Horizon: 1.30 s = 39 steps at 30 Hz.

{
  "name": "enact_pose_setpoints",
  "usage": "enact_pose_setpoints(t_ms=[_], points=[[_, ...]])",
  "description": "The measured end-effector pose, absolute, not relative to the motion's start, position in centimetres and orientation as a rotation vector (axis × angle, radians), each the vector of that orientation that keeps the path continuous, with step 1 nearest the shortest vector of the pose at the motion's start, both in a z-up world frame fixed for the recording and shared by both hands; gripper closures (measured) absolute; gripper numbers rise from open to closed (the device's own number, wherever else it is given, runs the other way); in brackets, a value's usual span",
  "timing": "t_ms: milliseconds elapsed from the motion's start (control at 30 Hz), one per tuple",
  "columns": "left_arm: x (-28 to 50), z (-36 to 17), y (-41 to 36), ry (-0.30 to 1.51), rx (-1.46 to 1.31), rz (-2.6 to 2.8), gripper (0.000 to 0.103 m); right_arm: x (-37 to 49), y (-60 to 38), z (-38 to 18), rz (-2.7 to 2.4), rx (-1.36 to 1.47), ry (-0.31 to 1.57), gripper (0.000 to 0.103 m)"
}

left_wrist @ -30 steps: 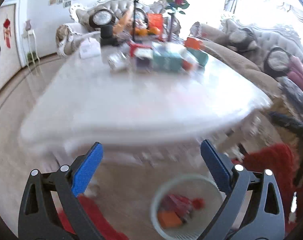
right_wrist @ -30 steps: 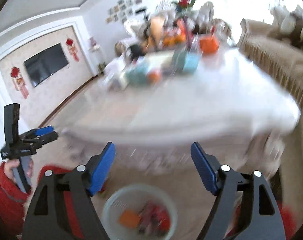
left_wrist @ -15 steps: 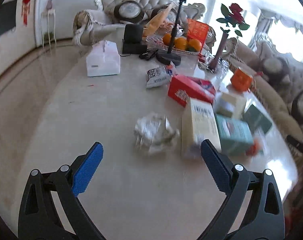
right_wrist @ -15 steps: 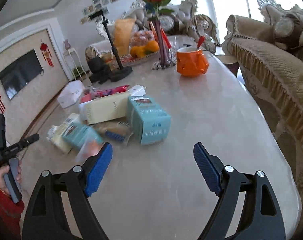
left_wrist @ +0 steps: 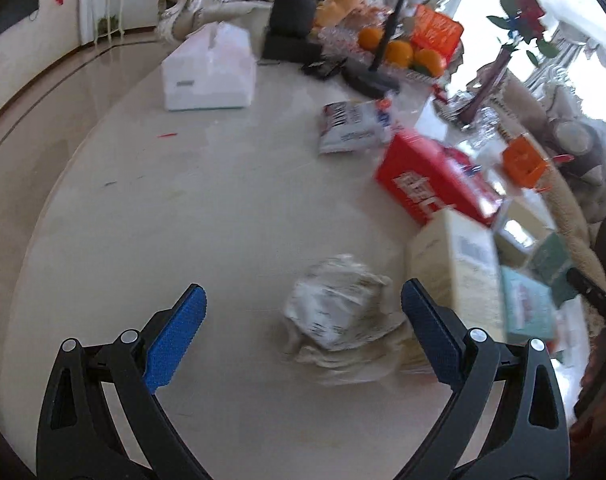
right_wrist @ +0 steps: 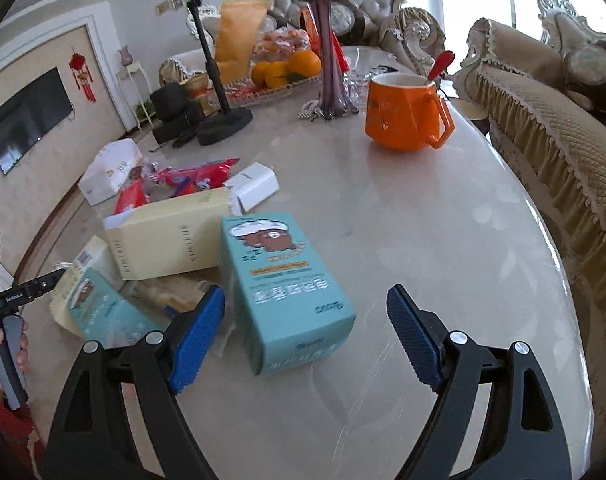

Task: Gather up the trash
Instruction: 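Move both tools back toward the table over the crumpled foil and boxes, then grasp the crumpled paper with left tool while right tool grasps teal mosquito-liquid box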

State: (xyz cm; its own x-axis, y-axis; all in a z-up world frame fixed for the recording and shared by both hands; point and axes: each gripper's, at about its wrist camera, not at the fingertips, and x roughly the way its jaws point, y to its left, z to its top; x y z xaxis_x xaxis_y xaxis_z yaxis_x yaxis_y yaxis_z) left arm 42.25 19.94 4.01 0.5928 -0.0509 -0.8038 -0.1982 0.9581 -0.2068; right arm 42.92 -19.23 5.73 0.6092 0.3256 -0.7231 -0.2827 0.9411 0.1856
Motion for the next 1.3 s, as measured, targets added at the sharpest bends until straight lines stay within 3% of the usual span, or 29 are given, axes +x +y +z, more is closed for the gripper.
enact_pose_setpoints(t_ms=[300,333,367,400,433,467,500,533,667,1000,1300], points=[[42.3,3.4,17.8,0.975,-0.171,0.13,0.008,44.7,-18.4,4.2,0.396,0.094,0.909,0.026],[42.1,3.3,17.7,0.971,-0.161,0.134,0.009,44.7,-18.3,4.1,0.401,0.088,0.913,0.028],[41.9,3.2,17.5,0.965,-0.135,0.14,0.01,44.6,-18.1,4.0,0.407,0.077,0.918,0.044],[41.8,3.2,17.3,0.964,-0.106,0.152,0.018,44.4,-17.9,3.9,0.408,0.06,0.926,0.051],[41.6,3.2,17.1,0.961,-0.072,0.169,0.033,44.1,-17.8,3.9,0.404,0.042,0.917,0.053],[41.4,3.4,17.2,0.952,-0.048,0.18,0.04,43.9,-17.7,4.0,0.402,0.03,0.913,0.054],[41.3,3.6,17.4,0.944,-0.054,0.179,0.06,43.3,-17.6,4.0,0.401,0.023,0.906,0.055],[41.2,3.8,17.8,0.942,-0.074,0.177,0.072,43.1,-17.7,4.1,0.401,0.029,0.9,0.055],[41.2,4.1,19.3,0.943,-0.167,0.132,0.072,41.7,-18.1,4.3,0.414,0.051,0.893,0.055],[40.3,4.9,18.0,0.891,-0.1,0.091,0.075,41.1,-18.5,4.9,0.396,0.053,0.876,0.055],[32.8,8.2,16.7,0.748,-0.142,-0.039,0.075,35.3,-20.5,7.2,0.478,0.114,0.76,0.055]])
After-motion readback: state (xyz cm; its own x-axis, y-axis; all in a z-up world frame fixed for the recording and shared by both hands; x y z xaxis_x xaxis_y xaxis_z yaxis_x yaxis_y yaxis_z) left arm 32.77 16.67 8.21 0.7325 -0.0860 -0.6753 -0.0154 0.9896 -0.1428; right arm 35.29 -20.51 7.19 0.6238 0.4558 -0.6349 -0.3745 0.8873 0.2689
